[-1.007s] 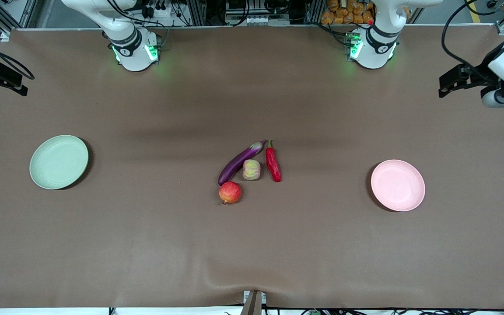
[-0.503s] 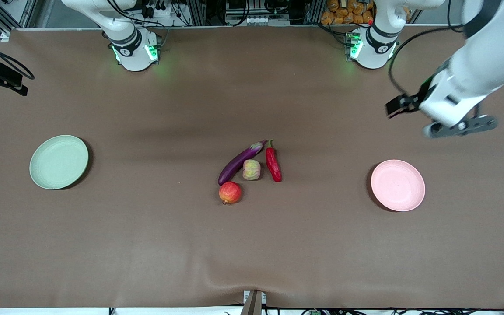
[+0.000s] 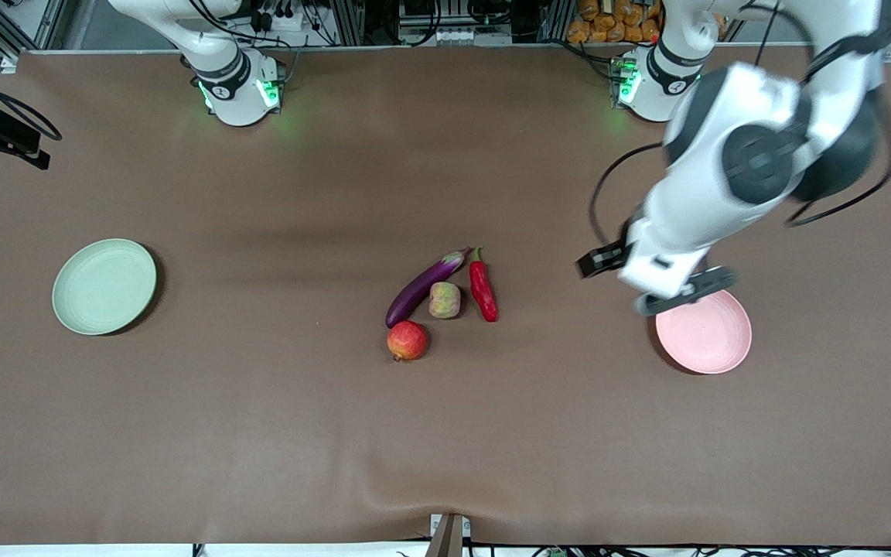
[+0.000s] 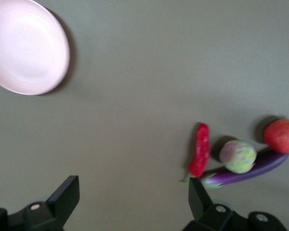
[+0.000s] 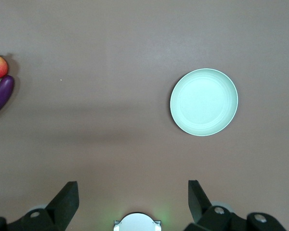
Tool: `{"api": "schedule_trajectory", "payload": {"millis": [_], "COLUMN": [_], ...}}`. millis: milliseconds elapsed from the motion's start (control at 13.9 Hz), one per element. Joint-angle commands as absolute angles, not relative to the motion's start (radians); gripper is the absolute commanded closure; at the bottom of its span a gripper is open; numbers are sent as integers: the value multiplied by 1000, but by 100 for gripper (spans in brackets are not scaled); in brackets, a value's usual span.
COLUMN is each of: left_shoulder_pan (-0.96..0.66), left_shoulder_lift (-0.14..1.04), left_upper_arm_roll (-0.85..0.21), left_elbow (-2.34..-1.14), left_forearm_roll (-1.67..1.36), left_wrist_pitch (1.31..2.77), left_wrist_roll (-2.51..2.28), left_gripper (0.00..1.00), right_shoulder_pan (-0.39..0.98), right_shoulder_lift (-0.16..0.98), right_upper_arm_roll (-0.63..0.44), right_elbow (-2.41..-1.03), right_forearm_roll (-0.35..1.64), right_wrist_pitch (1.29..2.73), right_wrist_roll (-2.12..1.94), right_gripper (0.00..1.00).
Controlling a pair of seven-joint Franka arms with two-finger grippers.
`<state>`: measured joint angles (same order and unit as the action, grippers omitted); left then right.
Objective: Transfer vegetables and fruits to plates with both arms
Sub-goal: 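Lower the left gripper and grasp the red chili pepper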
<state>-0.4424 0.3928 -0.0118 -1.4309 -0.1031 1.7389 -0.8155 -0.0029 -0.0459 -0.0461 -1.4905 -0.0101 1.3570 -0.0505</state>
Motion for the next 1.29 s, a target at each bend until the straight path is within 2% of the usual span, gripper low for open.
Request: {"api": "schedule_trajectory", "payload": {"millis": [0, 647, 1223], "left_shoulder_pan": [-500, -681, -690], "left_shoulder_lift": [509, 750, 805], "left_upper_arm_roll": [-5, 9, 5], "left_elbow": [-1370, -1371, -1393], "left_forearm_roll": [-127, -106, -61], "left_wrist_pitch": [1854, 2177, 2166], "left_wrist_roll": [-981, -1330, -1328], "left_gripper": [0, 0, 0], "right_shoulder_pan": [-12, -11, -14], "right_shoulder_lift": [-40, -40, -38], "right_upper_arm_roll": [-41, -40, -41], "right_elbow": [-1473, -1473, -1473], "right_forearm_roll": [5, 5, 6], "right_wrist_pitch": [1344, 1331, 1322], "right_wrist_roll": [-61, -61, -61], "right_gripper": [0, 0, 0]}}
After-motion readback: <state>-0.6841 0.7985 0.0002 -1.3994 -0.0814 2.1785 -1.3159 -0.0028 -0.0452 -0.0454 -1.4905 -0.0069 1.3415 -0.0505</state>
